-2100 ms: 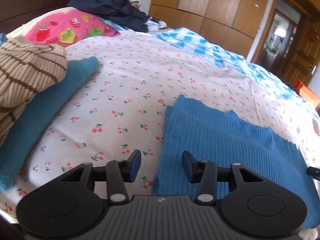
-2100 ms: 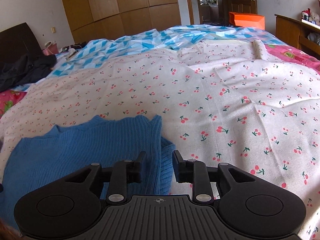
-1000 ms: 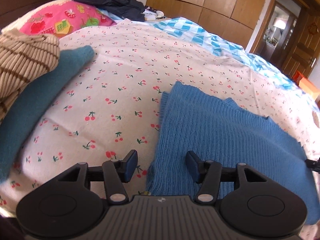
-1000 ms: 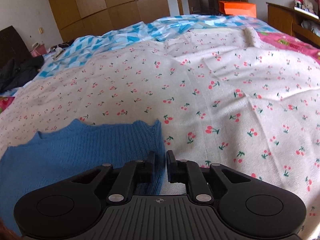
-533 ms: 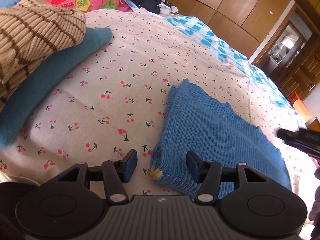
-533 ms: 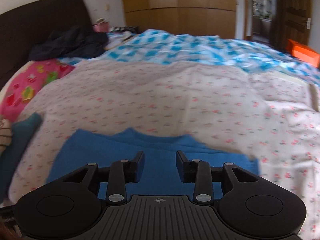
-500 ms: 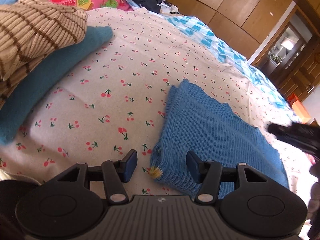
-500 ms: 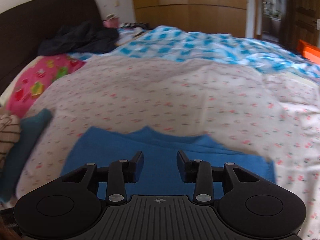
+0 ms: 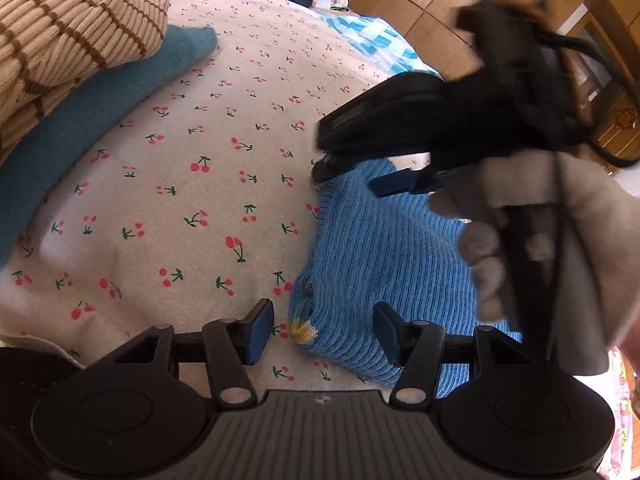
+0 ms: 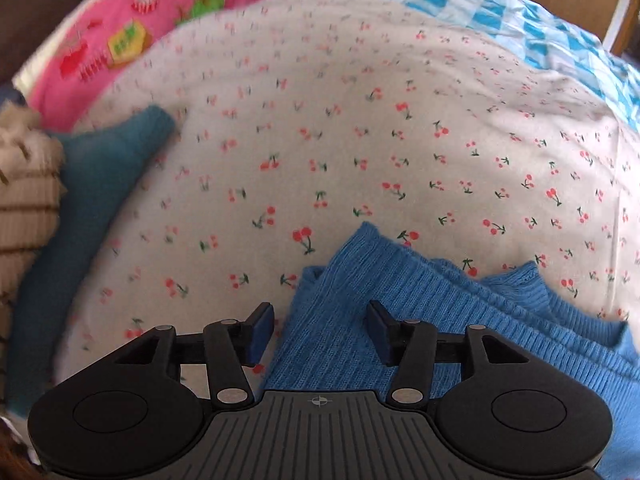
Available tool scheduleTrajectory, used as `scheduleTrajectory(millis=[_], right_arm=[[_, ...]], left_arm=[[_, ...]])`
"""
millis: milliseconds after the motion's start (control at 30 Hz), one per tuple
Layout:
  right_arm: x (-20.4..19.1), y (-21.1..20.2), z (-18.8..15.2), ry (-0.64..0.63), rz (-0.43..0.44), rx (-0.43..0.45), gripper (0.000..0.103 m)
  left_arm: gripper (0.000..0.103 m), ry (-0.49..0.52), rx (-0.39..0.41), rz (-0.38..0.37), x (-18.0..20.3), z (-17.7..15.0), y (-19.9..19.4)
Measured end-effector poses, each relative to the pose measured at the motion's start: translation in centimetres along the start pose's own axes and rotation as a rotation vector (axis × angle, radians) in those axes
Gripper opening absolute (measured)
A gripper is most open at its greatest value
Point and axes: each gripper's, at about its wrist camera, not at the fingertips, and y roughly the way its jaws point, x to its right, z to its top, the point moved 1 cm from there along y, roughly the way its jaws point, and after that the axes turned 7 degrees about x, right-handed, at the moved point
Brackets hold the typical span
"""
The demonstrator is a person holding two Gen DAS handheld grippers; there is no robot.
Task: Fold small clothes
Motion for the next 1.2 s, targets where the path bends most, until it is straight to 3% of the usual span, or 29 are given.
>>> scheduleTrajectory(millis=[133, 267, 367, 600, 900, 967, 1033, 1100, 1200], right_arm=[[-0.3, 0.8, -0.5, -0.031, -0.027, -0.001, 0.054], [1.3, 0.0, -0.4, -0.018, -0.017, 0.009, 0.023], [3.2, -1.7, -0.5, 0.048, 0.041, 0.044, 0.014], [6.8, -5.9, -1.9, 0.153, 0.119, 0.150, 0.011], [10.5, -9.2, -3.6, 0.279, 0.236, 0.253, 0.011], [11.4, -10.0, -4.2, 0.307, 0.257, 0.274, 0.011], [12.9, -10.8, -4.9, 0.347, 0.282, 0.294, 0.011], [14.6, -11.9, -5.9, 0.395, 0.309, 0.322, 0.011], [17.9, -13.7, -8.0, 0.483, 0.344, 0.381, 0.011]], left_arm=[[0.059, 0.015, -0.001, 0.001, 0.3, -0.1, 0.1], [0.059, 0.028, 0.011, 0.009, 0.5, -0.2, 0.0], [0.060, 0.034, 0.043, 0.017, 0.7, -0.2, -0.5], [0.082, 0.133, 0.213, 0.082, 2.4, -0.7, -2.9], [0.086, 0.286, 0.215, 0.125, 4.7, -1.0, -1.0], [0.079, 0.295, 0.184, 0.121, 5.3, -0.9, -0.2], [0.048, 0.307, 0.144, 0.111, 6.1, -1.2, -0.1], [0.032, 0.308, 0.116, 0.076, 7.3, -1.6, -0.3], [0.024, 0.357, 0.118, 0.012, 10.3, -2.4, -1.6]])
